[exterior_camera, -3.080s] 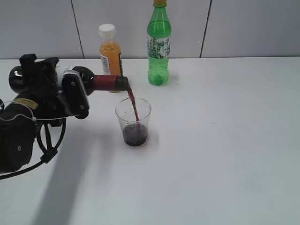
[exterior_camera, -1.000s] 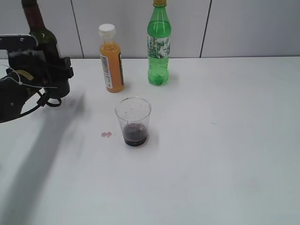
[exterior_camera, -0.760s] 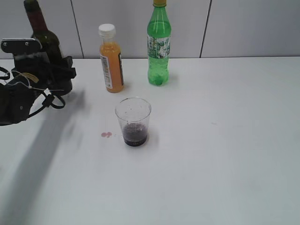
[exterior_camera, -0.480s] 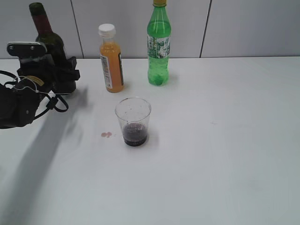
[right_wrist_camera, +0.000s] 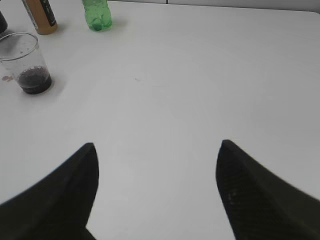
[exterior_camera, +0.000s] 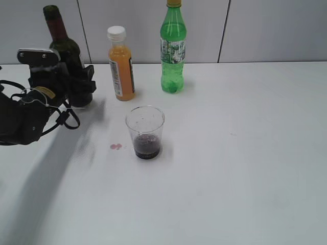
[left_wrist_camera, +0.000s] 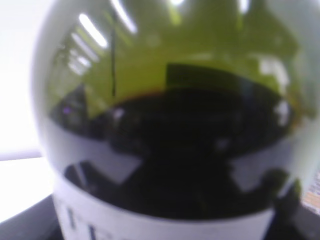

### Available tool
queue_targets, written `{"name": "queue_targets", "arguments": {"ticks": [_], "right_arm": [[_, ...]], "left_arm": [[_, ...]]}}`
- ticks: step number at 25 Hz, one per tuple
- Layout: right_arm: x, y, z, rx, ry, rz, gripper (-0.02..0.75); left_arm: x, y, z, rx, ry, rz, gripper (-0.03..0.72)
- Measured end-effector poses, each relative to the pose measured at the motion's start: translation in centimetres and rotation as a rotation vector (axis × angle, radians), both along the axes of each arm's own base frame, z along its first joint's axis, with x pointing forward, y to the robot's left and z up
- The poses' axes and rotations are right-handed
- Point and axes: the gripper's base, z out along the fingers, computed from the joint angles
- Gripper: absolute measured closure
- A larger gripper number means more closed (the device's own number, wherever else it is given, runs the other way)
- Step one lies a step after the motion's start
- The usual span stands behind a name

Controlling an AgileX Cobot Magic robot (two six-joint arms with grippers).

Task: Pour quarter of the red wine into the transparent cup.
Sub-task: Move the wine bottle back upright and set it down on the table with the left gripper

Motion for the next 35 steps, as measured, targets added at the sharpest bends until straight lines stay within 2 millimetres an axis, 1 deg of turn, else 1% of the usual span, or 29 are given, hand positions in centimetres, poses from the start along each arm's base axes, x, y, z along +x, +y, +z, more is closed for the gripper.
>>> {"name": "queue_targets", "arguments": {"ticks": [5,8,14,18,32,33,35], "right_arm": [[0.0,0.0,0.0,0.000,-0.001,0.000,0.153],[0.0,0.0,0.0,0.000,-0.001,0.000,0.153],[0.0,0.0,0.0,-0.001,-0.001,0.000,0.153],[0.0,0.0,0.0,-0.001,-0.001,0.000,0.153],[0.0,0.0,0.0,0.000,-0.001,0.000,0.153],[0.0,0.0,0.0,0.000,-0.001,0.000,0.153],[0.0,0.0,0.0,0.000,-0.001,0.000,0.153]], "left_arm": [[-2.7,1.1,-0.5,0.000,0.044,0.047,0.134],[-3.3,1.4,-0.7,-0.002,0.047,0.068,0.134],[-3.4,1.5,-0.7,-0.003,0.035,0.074,0.134],[-3.5,1.5,-1.6,0.004,0.049,0.074,0.134],[-3.5,1.2,-1.6,0.015,0.044,0.040,0.134],[-3.5,1.2,-1.5,0.015,0.041,0.040,0.126],[-3.4,1.2,-1.0,0.011,-0.003,0.043,0.084]]}}
